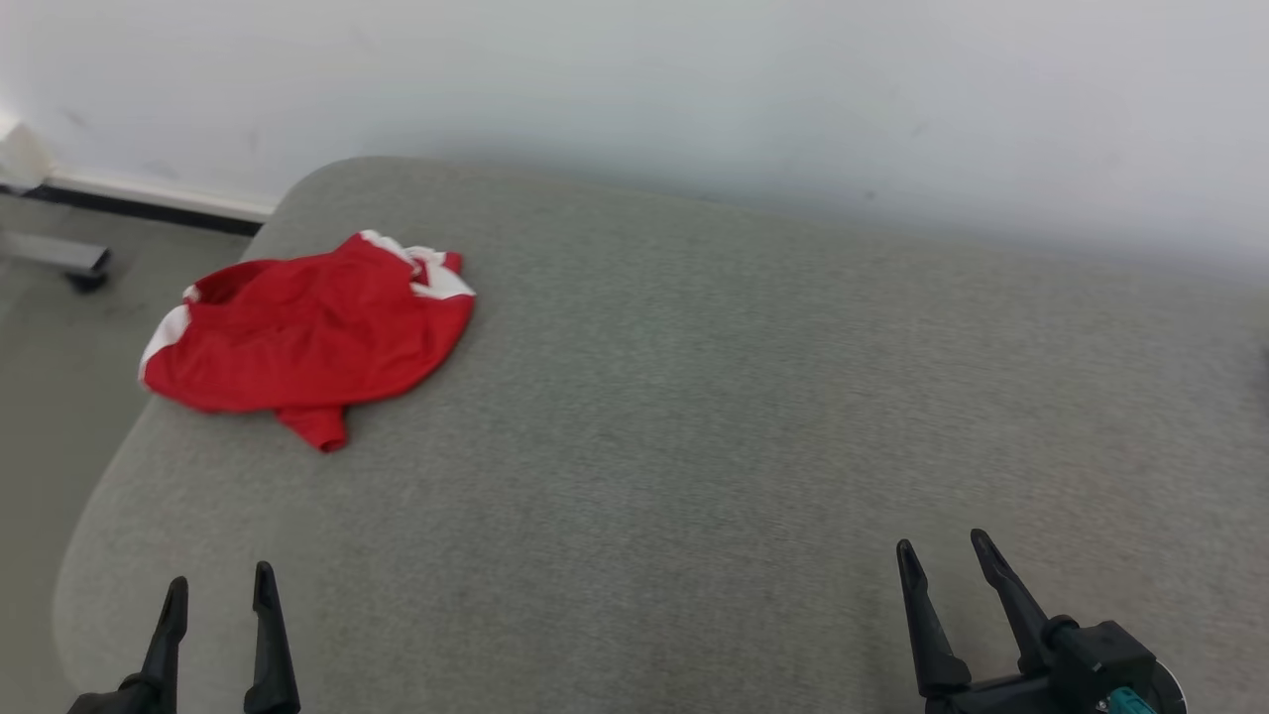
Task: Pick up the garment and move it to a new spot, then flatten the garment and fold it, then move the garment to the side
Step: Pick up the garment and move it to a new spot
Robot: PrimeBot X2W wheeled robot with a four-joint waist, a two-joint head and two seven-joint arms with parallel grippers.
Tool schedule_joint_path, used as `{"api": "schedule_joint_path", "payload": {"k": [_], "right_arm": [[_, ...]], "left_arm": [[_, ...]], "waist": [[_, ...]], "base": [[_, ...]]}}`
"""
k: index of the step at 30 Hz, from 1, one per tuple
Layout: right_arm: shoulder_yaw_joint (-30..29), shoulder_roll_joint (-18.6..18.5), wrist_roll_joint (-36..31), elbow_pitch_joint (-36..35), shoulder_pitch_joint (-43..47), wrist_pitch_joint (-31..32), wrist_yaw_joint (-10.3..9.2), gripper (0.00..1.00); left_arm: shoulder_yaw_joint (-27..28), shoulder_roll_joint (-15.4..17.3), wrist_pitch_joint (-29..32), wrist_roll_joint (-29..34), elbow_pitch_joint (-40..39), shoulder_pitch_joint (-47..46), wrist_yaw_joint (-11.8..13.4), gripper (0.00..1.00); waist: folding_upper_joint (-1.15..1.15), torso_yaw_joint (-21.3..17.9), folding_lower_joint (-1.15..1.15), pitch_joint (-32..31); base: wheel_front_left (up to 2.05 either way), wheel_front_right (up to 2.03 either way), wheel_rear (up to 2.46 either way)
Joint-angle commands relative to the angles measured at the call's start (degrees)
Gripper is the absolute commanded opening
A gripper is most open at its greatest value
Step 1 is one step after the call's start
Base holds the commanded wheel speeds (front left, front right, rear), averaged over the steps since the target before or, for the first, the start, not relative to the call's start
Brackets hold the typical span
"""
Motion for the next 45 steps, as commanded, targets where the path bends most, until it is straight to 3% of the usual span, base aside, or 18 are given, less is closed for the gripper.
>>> {"api": "schedule_joint_path", "payload": {"k": [1, 12, 23, 34, 45], "right_arm": [[0.04, -0.22, -0.06, 0.05, -0.61, -0.21, -0.15, 1.0], [1.34, -0.95, -0.26, 0.1, -1.73, 0.32, -0.15, 1.0], [1.96, -0.42, -0.56, 0.16, -1.58, 0.61, -0.15, 1.0], [1.16, -2.12, -1.56, -1.82, -3.66, 1.99, -0.15, 1.0], [-1.19, -5.24, -3.33, -7.55, -8.57, 4.5, -0.15, 1.0]], "left_arm": [[0.17, 0.08, 0.0, -0.17, 0.03, -0.26, 0.21, 1.0], [0.89, -0.38, 0.0, -1.13, 0.21, -0.07, 0.68, 1.0], [1.76, -0.56, 0.0, -1.59, 0.07, 0.74, 1.08, 1.0], [3.14, -0.54, 0.01, -4.23, 0.92, -7.11, 0.17, 1.0], [4.7, 5.05, 0.74, -6.59, 6.23, -26.65, -1.04, 1.0]], "waist": [[0.0, 5.2, 0.0, 1.39], [0.0, 12.23, 0.0, 2.14], [0.0, 13.18, 0.0, 2.01], [0.0, 9.06, 0.0, 6.01], [0.0, -1.33, 0.0, 17.07]], "base": [[0.0, 0.0, 0.0], [0.0, 0.0, 0.0], [0.0, 0.0, 0.0], [0.0, 0.0, 0.0], [0.0, 0.0, 0.0]]}}
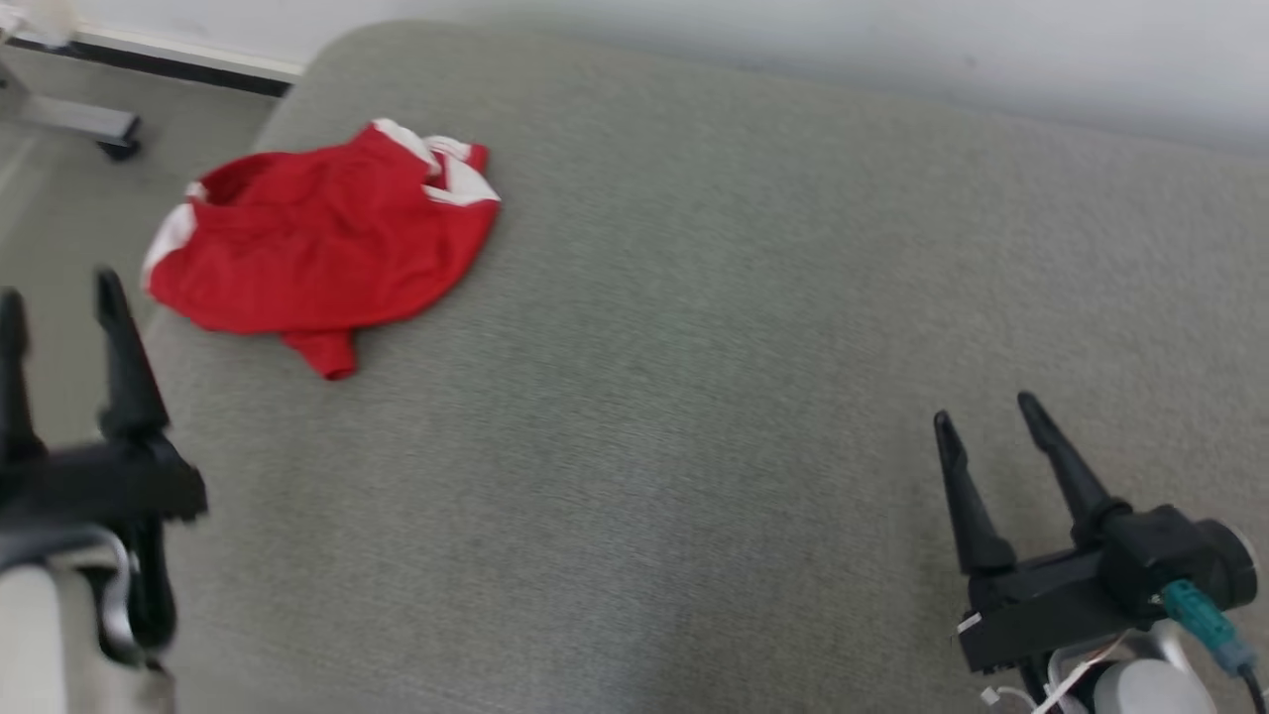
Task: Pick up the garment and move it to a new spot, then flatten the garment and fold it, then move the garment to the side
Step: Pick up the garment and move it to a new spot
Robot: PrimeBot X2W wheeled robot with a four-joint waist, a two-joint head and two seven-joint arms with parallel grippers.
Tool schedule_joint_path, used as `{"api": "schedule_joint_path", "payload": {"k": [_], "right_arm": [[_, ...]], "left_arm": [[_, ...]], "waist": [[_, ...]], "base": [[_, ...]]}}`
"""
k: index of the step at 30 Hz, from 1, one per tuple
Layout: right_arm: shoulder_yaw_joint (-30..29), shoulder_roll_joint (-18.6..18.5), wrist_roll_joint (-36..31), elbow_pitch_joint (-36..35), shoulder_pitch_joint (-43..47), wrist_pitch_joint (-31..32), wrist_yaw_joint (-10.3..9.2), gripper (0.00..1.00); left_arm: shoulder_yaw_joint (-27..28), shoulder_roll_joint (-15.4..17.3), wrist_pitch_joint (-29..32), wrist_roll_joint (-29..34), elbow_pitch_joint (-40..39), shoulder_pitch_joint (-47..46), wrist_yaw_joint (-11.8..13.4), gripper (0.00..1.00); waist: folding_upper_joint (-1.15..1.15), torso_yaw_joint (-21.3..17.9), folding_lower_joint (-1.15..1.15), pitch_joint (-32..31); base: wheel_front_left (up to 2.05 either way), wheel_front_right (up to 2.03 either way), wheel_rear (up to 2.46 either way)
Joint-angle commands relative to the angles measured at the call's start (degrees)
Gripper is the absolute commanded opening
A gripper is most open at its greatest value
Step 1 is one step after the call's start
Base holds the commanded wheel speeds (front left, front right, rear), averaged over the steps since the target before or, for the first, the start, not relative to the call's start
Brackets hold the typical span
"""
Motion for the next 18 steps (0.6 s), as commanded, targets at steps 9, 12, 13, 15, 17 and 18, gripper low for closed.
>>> {"api": "schedule_joint_path", "payload": {"k": [9, 12, 13, 15, 17, 18], "right_arm": [[-4.51, -0.99, -1.71, -4.65, -1.94, 0.29, -0.15, 1.0], [-6.3, -1.2, -1.96, -5.89, -1.73, 0.36, -0.15, 1.0], [-6.75, -1.26, -1.97, -6.3, -1.74, 0.43, -0.15, 1.0], [-7.54, -1.3, -2.11, -6.92, -1.76, 0.75, -0.15, 1.0], [-7.9, -1.41, -2.01, -7.53, -1.92, 0.93, -0.15, 1.0], [-8.01, -1.51, -2.0, -7.79, -2.05, 1.09, -0.15, 1.0]], "left_arm": [[2.45, 7.32, 2.83, -2.29, 5.67, -13.77, -0.46, 1.0], [2.56, 9.53, 3.95, -2.92, 9.73, -17.26, -0.9, 1.0], [2.68, 10.31, 4.72, -3.28, 11.59, -18.19, -0.99, 1.0], [2.25, 11.24, 6.54, -4.01, 14.98, -19.74, -1.49, 1.0], [2.04, 12.49, 8.58, -4.73, 18.41, -21.21, -1.82, 1.0], [1.82, 13.08, 9.56, -4.88, 20.1, -21.92, -1.97, 1.0]], "waist": [[-0.01, -12.9, -0.01, 12.59], [-0.01, -14.31, -0.01, 13.83], [-0.01, -14.73, -0.01, 14.18], [-0.01, -15.28, -0.01, 14.68], [-0.01, -15.69, -0.01, 15.05], [-0.01, -15.81, -0.01, 15.17]], "base": [[0.0, 0.0, 0.0], [0.0, 0.0, 0.0], [0.0, 0.0, 0.0], [0.0, 0.0, 0.0], [0.0, 0.0, 0.0], [0.0, 0.0, 0.0]]}}
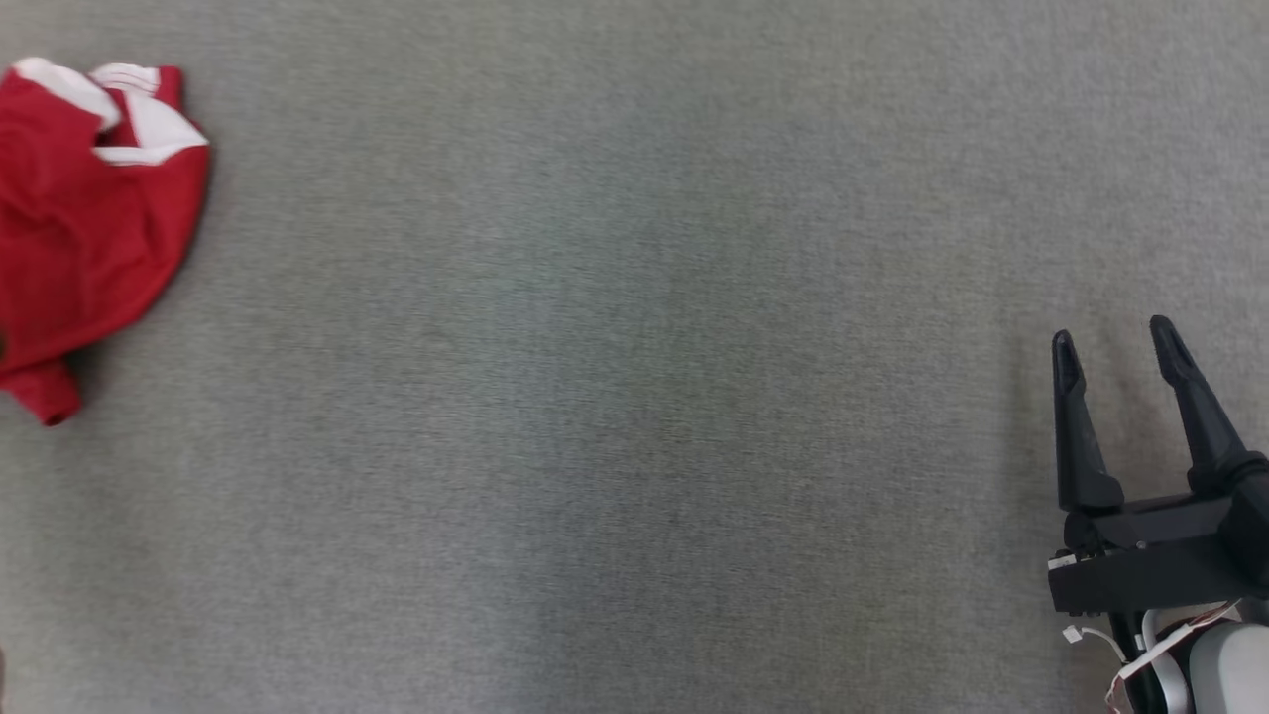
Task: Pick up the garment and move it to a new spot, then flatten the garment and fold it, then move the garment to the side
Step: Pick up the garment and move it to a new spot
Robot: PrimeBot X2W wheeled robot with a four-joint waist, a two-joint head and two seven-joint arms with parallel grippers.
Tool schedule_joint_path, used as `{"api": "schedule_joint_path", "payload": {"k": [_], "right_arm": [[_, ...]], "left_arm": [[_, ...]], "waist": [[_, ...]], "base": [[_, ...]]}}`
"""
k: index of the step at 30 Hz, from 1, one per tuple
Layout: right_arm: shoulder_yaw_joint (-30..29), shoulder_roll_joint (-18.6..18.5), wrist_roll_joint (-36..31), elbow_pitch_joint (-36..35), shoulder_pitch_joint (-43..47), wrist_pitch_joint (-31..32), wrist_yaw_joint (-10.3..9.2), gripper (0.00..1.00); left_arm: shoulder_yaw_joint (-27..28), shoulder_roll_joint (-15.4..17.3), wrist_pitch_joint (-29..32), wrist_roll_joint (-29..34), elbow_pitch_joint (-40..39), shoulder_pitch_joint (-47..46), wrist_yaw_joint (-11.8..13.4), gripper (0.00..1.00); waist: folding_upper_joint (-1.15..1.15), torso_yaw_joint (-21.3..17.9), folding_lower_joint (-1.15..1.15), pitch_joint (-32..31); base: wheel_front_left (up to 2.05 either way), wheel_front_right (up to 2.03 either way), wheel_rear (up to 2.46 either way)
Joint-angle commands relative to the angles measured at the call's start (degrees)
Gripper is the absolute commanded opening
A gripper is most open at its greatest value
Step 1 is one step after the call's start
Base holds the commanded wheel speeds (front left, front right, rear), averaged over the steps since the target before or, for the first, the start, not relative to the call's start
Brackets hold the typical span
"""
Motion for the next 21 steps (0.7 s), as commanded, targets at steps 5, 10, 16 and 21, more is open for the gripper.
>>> {"api": "schedule_joint_path", "payload": {"k": [5, 10, 16, 21], "right_arm": [[-0.02, -0.59, -0.4, -1.02, -0.83, 0.64, -0.15, 1.0], [0.15, -0.92, -0.49, -1.7, -1.31, 1.13, -0.15, 1.0], [0.32, -0.72, -0.46, -1.92, -1.27, 1.06, -0.15, 1.0], [0.4, 0.05, -0.61, -1.26, -1.0, 0.64, -0.15, 1.0]], "left_arm": [[-0.8, 2.01, 4.34, -1.78, 7.92, -3.12, -0.62, 1.0], [-2.29, 3.04, 9.11, -2.86, 15.87, -5.2, -0.89, 1.0], [-3.34, 3.76, 10.63, -3.57, 22.62, -6.1, -1.2, 0.19], [-3.64, 4.57, 8.08, -3.52, 26.01, -7.17, -1.21, 0.0]], "waist": [[-0.01, -3.05, -0.02, 2.88], [-0.01, -3.55, -0.02, 3.19], [-0.01, -4.27, -0.02, 2.92], [-0.01, -4.51, -0.02, 1.94]], "base": [[0.0, 0.0, 0.0], [0.0, 0.0, 0.0], [0.0, 0.0, 0.0], [0.0, 0.0, 0.0]]}}
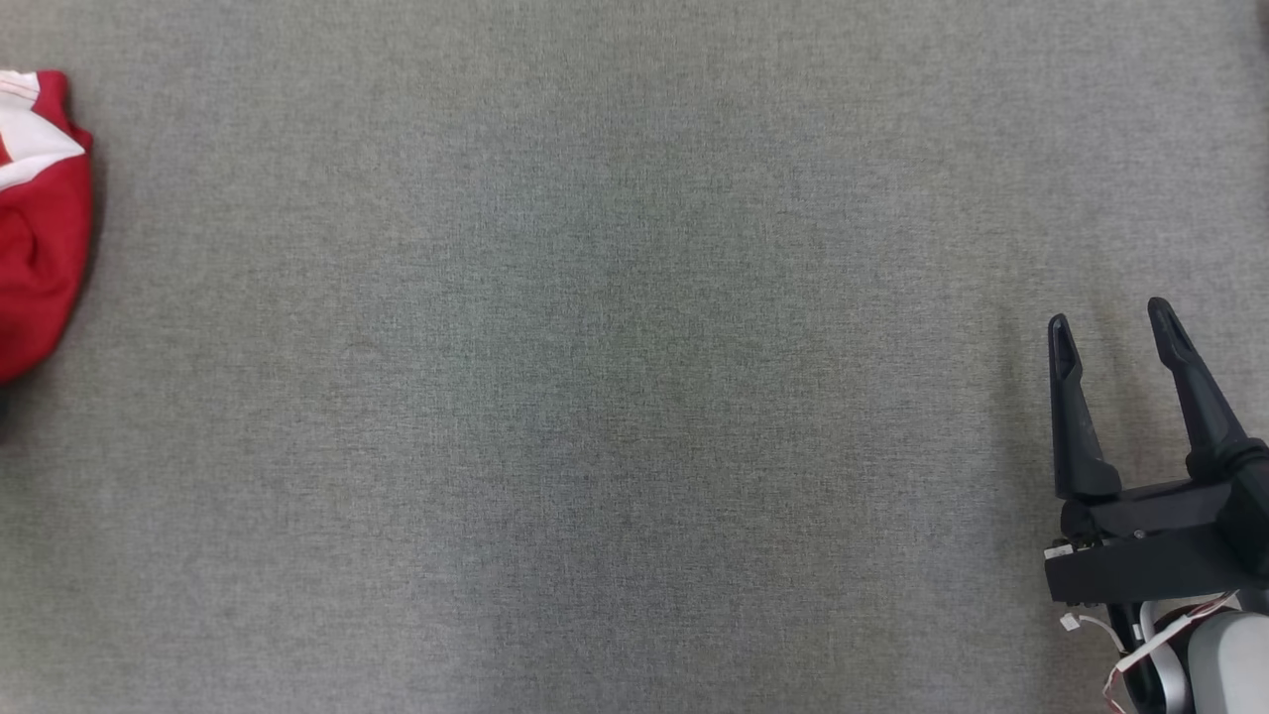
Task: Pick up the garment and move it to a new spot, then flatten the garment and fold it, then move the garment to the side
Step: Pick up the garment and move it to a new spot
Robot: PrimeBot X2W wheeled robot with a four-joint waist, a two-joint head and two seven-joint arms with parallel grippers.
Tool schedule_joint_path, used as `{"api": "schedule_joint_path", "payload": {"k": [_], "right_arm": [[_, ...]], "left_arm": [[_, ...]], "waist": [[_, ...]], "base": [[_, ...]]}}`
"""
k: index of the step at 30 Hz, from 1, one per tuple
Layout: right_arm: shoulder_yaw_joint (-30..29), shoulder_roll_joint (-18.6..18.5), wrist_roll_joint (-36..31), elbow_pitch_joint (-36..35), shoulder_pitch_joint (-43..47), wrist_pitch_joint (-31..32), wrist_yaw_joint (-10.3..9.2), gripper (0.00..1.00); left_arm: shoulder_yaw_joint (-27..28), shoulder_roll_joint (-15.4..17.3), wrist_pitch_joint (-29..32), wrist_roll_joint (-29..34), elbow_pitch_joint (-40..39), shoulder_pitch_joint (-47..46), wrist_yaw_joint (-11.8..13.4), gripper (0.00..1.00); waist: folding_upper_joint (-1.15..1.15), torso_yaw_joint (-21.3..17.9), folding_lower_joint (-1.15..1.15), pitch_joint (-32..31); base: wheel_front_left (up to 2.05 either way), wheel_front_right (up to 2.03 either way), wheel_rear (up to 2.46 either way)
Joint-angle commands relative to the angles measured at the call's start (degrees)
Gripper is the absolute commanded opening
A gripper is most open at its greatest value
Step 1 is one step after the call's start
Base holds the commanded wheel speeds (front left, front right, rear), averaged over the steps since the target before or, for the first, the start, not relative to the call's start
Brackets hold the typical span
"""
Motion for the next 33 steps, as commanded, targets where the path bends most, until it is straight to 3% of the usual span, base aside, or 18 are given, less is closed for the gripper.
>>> {"api": "schedule_joint_path", "payload": {"k": [1, 9, 17, 27, 33], "right_arm": [[0.1, 0.43, -0.04, 0.4, 0.05, -0.48, -0.15, 1.0], [0.72, 1.56, 0.8, 2.73, 0.43, -1.77, -0.15, 1.0], [1.82, 3.49, 1.86, 7.06, 0.2, -4.26, -0.15, 1.0], [2.49, 6.24, 3.54, 12.22, 0.34, -7.66, -0.15, 1.0], [3.43, 7.42, 4.76, 14.9, -0.39, -8.86, -0.15, 1.0]], "left_arm": [[-0.33, 0.66, -1.89, 0.52, 1.29, -0.45, -0.16, 0.0], [-1.82, 2.76, -9.99, 2.14, 1.1, -2.78, -0.21, 0.0], [-5.27, 3.65, -14.95, 4.57, -4.86, -7.73, -0.21, 0.0], [-11.94, 1.72, -9.05, 5.86, -24.1, -13.02, -0.26, 0.0], [-16.92, -2.13, -2.26, 5.85, -38.31, -12.31, -0.02, 0.0]], "waist": [[0.0, -0.04, 0.0, -0.83], [0.0, 0.56, 0.0, -4.73], [0.0, 0.15, 0.0, -9.71], [0.0, -5.79, 0.0, -12.73], [0.0, -12.24, 0.0, -12.67]], "base": [[0.0, 0.0, 0.0], [0.0, 0.0, 0.0], [0.0, 0.0, 0.0], [0.0, 0.0, 0.0], [0.0, 0.0, 0.0]]}}
